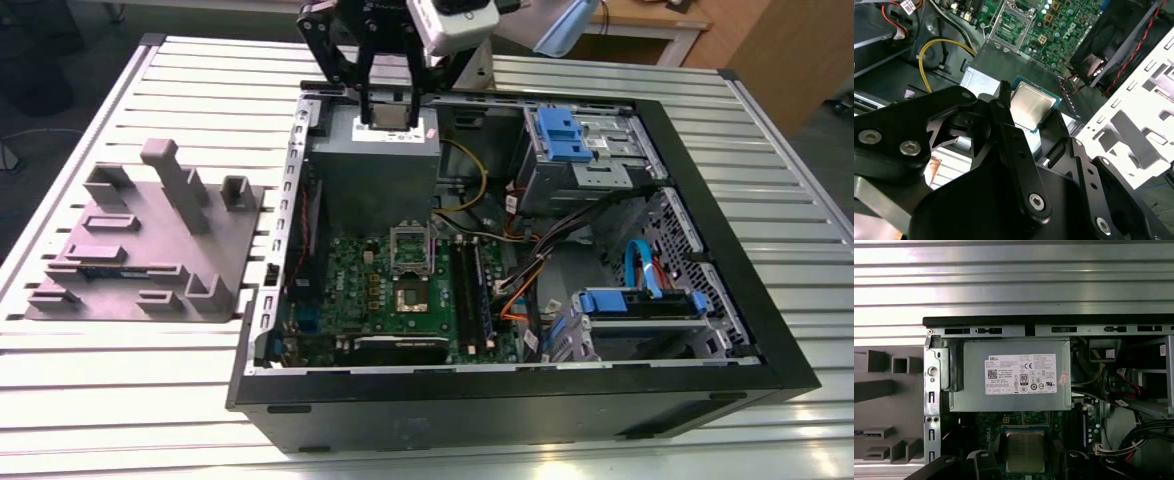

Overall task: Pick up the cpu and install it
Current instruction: 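Pick up the cpu and move it towards the insertion slot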

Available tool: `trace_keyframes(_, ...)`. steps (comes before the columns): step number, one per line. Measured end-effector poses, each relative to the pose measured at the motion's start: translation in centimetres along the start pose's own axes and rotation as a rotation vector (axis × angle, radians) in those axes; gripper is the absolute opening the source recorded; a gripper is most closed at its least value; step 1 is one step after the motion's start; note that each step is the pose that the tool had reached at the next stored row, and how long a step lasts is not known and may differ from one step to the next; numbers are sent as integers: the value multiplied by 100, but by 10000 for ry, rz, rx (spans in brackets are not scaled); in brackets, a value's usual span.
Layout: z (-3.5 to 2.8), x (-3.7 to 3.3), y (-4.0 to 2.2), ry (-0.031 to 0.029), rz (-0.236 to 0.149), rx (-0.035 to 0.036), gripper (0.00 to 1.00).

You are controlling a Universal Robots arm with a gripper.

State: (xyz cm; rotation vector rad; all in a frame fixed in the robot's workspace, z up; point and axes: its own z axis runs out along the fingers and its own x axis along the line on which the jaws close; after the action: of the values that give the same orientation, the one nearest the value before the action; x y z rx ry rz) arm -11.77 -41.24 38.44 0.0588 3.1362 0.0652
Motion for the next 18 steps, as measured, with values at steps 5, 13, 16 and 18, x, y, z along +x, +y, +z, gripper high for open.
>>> trace_keyframes(5, 2, -24, -82, 1, 0, 1, 47)
trace_keyframes(13, 8, -168, -113, 0, 1, -1, 47)
trace_keyframes(16, 9, -238, -112, 0, 0, 0, 47)
trace_keyframes(18, 10, -288, -112, 0, -1, -1, 47)
